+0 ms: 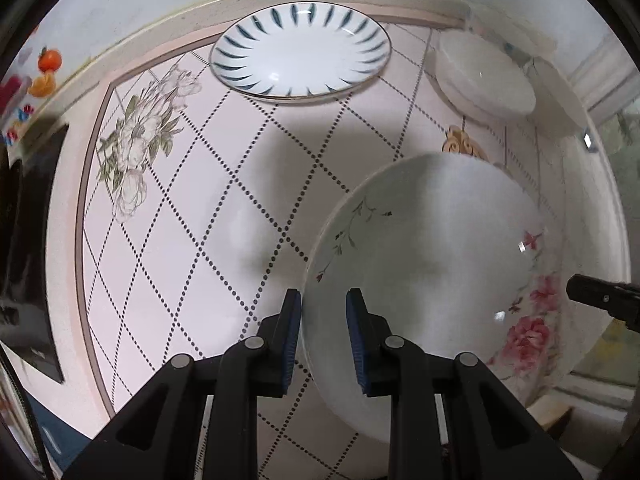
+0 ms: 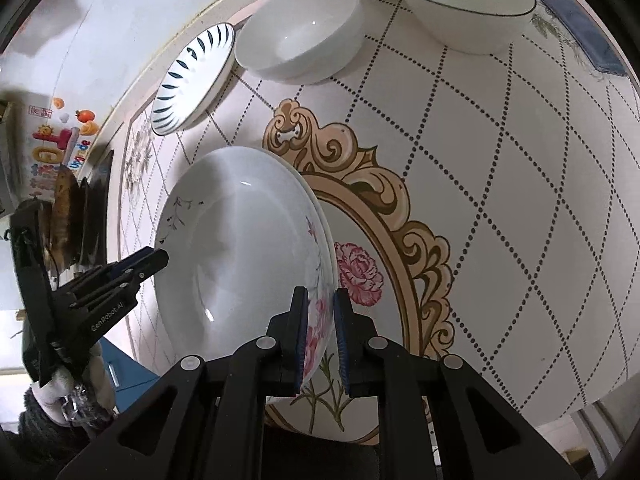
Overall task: Organize plates and bowls
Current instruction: 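Lift the two stacked plates with both grippers toward the blue-striped plate, then lower the stack onto the blue-striped plate and grip all three rims, then carry the three-plate stack onto the framed flower mat and open both grippers, then move both grippers toward the white bowls beside the phone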
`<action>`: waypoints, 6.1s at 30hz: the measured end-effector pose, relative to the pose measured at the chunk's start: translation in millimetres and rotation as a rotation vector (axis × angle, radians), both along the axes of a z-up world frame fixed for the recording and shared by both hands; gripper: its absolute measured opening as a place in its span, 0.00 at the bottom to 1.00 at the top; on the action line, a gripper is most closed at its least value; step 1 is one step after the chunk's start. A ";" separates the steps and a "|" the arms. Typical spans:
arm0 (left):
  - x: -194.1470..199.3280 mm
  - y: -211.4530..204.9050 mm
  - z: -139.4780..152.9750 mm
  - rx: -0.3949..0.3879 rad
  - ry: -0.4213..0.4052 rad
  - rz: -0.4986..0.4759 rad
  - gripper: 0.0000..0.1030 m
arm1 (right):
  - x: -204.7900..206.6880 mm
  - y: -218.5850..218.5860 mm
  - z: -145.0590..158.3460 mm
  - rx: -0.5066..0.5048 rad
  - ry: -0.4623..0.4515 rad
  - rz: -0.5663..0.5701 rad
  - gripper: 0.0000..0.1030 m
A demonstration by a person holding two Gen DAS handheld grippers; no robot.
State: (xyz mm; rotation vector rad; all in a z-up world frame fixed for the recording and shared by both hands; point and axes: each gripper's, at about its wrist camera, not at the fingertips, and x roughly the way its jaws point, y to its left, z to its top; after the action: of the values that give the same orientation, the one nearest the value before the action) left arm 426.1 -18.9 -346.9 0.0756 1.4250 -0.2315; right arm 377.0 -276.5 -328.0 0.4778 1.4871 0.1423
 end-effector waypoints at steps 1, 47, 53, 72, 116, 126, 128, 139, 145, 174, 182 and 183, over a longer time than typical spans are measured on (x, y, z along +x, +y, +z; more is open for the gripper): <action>1.3 2.7 5.5 -0.013 -0.002 0.012 0.20 | 1.0 -1.9 3.6 0.001 -0.001 -0.008 0.16; 205.1 58.3 -4.2 -0.121 0.025 0.214 0.14 | 295.9 69.7 -46.3 -0.037 0.007 0.088 0.09; 177.8 56.6 38.0 -0.147 -0.018 0.185 0.14 | 276.0 63.7 -17.2 -0.011 -0.003 0.104 0.09; 39.2 39.2 82.8 -0.169 -0.030 0.102 0.14 | 122.6 50.9 48.2 0.069 0.012 0.167 0.09; -27.3 -9.6 -15.5 -0.056 0.110 0.166 0.14 | 31.4 18.2 -31.3 0.017 0.100 0.163 0.12; -31.8 2.1 3.6 -0.030 0.068 0.170 0.14 | 20.8 20.3 -15.4 -0.045 0.067 0.130 0.15; -39.0 -0.4 22.1 -0.025 0.033 0.165 0.14 | 16.1 22.4 -3.4 -0.074 0.046 0.132 0.15; -95.6 4.7 144.3 -0.057 -0.176 0.135 0.24 | -40.7 53.0 108.1 -0.141 -0.138 0.117 0.51; -129.5 11.8 182.3 -0.070 -0.252 0.113 0.36 | -83.0 71.1 170.8 -0.201 -0.260 0.108 0.66; -103.7 -28.9 209.5 -0.078 -0.368 0.178 0.74 | -79.7 10.8 197.0 -0.091 -0.310 0.021 0.87; 29.9 -79.4 142.1 -0.038 -0.253 0.190 0.74 | 44.0 -53.0 130.2 -0.049 -0.257 -0.037 0.87; 45.8 -83.6 129.4 -0.045 -0.222 0.194 0.74 | 62.2 -57.7 115.4 -0.039 -0.243 -0.031 0.87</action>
State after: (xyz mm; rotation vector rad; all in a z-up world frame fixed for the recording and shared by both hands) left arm 471.8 -102.5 -217.5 -0.0716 1.1968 -0.0916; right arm 439.2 -334.2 -212.5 0.4359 1.2417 0.1415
